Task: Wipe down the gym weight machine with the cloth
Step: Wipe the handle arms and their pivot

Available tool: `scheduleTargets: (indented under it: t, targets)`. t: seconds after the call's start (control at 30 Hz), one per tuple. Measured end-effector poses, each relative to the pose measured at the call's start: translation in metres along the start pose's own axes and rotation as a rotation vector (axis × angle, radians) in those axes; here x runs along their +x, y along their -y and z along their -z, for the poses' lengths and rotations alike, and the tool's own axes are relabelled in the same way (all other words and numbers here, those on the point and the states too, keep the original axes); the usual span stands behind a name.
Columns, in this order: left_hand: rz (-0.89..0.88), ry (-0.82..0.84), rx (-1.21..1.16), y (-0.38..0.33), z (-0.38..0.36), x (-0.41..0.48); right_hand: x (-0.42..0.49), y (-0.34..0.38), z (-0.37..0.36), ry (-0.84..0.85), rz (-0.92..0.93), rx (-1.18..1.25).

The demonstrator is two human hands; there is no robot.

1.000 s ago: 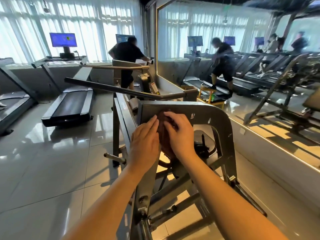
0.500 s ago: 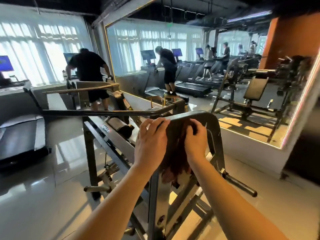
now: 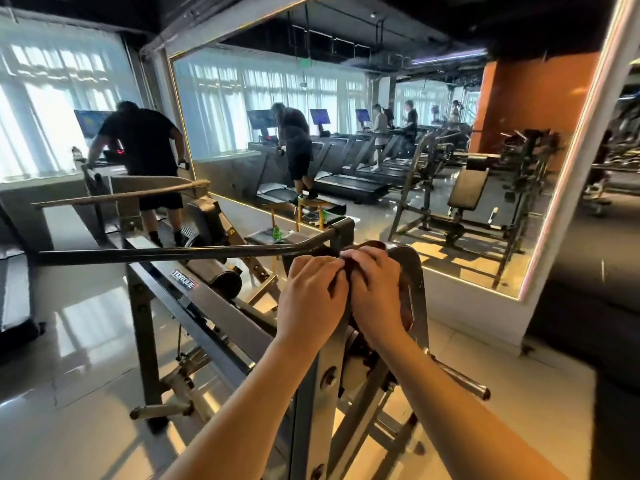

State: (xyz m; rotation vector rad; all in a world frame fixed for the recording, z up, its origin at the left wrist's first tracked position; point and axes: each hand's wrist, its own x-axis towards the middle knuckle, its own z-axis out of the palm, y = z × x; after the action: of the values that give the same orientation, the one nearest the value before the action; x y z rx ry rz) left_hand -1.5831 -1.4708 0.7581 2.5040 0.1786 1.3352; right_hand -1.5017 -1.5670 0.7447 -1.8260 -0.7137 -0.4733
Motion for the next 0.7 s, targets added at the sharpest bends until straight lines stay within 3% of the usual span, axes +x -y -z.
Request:
scheduleTargets:
  t: [0.07, 0.23, 0.37, 0.5, 0.7]
  targets:
    - [0.022, -0.004, 0.009, -0.001, -0.001, -0.001, 0.0, -0.004, 0.006, 0.033, 0.068, -0.027]
    - [0.05, -0.017, 0.149, -0.012, 0.001, 0.002, 0.016, -0.006, 0.009, 0.007, -0.168, 0.043]
    - [-0.032, -0.03, 0.374, -0.024, 0.004, 0.002, -0.002, -0.004, 0.015, 0.038, 0.053, 0.116]
    - [-0.168, 0.001, 0.435, -0.04, -0.011, -0.015, 0.004, -0.036, 0.033, 0.016, -0.138, 0.062]
    - [-0.156, 0.119, 0.397, -0.048, -0.063, -0.035, -0.012, -0.069, 0.045, 0.11, -0.286, 0.473]
